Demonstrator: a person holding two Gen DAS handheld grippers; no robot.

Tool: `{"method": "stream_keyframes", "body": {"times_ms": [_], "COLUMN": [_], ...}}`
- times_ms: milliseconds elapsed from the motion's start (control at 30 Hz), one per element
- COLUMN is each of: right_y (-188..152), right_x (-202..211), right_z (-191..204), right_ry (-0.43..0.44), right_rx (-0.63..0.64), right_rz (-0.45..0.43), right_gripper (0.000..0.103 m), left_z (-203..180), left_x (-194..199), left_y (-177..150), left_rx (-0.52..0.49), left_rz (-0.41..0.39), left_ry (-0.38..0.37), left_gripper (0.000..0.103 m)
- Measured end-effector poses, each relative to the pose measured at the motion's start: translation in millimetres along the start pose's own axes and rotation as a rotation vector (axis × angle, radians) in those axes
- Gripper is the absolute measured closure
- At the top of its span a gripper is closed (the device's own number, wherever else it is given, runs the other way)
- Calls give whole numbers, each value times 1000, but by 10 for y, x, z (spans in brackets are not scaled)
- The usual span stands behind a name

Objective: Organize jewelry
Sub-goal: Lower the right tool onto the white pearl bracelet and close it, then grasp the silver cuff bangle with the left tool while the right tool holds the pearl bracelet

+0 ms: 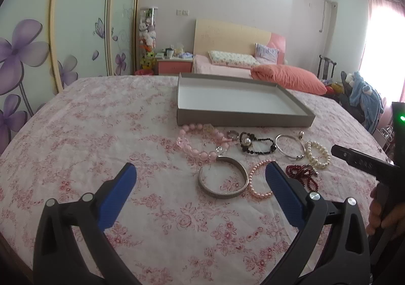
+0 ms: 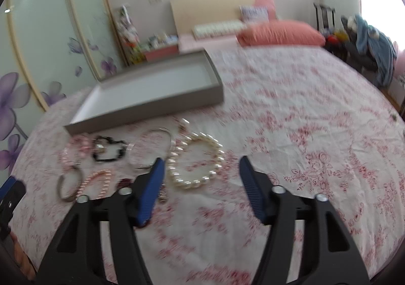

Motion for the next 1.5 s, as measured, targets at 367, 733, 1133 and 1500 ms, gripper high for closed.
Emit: {"method": "stream_keyframes", "body": {"times_ms": [367,733,1133,1500], "right_y": [-4,51,102,91], "right_x": [-329,-329,-370,-374], "right_z": [-27,-57,-85,-103], "right_ry": [-100,-102,-77,-73], "right_rx": [42,17,-4,-6], "right_rz": [93,94,96,95], "right_gripper": [76,92,92,92], "left_z": [-31,-149,-176,-154], "left_x": [-325,-663,-975,-986], "left_y": [-54,-48,-77,-84], "left_rx": [-7,-11,2,-30], "left_rz": [112,237,321,318], "left_ry": [-5,4,48,58], "left_gripper": [4,4,16,32]}}
Point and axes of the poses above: each gripper's, at about its wrist camera, not at the fingertips, and x roughly against the way its jaws point, z to its left, y to its top, the point moved 6 cm from there along -x, roughly the way its jaws point, and after that the axes turned 7 degrees about -x, right-handed, at the moved point
